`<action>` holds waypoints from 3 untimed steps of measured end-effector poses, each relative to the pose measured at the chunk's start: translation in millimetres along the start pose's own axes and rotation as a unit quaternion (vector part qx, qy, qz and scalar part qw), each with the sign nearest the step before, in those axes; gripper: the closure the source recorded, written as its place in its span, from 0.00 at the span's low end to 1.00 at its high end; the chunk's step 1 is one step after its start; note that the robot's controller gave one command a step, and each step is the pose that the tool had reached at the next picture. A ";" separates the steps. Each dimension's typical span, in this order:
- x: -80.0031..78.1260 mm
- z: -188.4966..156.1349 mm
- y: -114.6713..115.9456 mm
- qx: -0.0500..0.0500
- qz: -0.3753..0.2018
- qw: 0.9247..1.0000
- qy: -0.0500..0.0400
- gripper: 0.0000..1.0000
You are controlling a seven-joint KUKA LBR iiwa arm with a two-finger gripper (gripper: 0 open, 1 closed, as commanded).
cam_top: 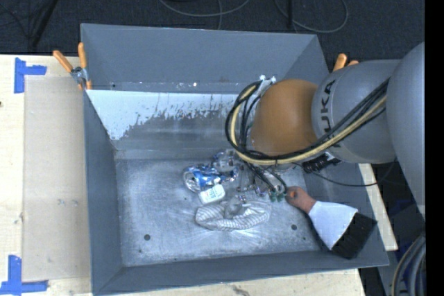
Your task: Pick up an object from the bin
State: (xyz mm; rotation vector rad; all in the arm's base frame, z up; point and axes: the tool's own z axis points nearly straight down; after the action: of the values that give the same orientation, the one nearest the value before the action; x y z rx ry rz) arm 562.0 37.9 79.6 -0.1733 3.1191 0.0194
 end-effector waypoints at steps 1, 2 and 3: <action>5.9 -1.6 -9.5 0.005 0.035 0.999 0.004 1.00; 5.9 -1.6 -9.6 0.005 0.035 0.999 0.004 1.00; 6.6 -4.8 -9.5 0.005 0.035 0.999 0.006 1.00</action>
Offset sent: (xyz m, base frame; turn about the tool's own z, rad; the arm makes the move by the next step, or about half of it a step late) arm 0.0000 0.0000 0.0000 0.0000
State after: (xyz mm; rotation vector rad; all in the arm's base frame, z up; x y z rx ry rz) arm 556.4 27.7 84.2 -0.0640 3.1344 0.0047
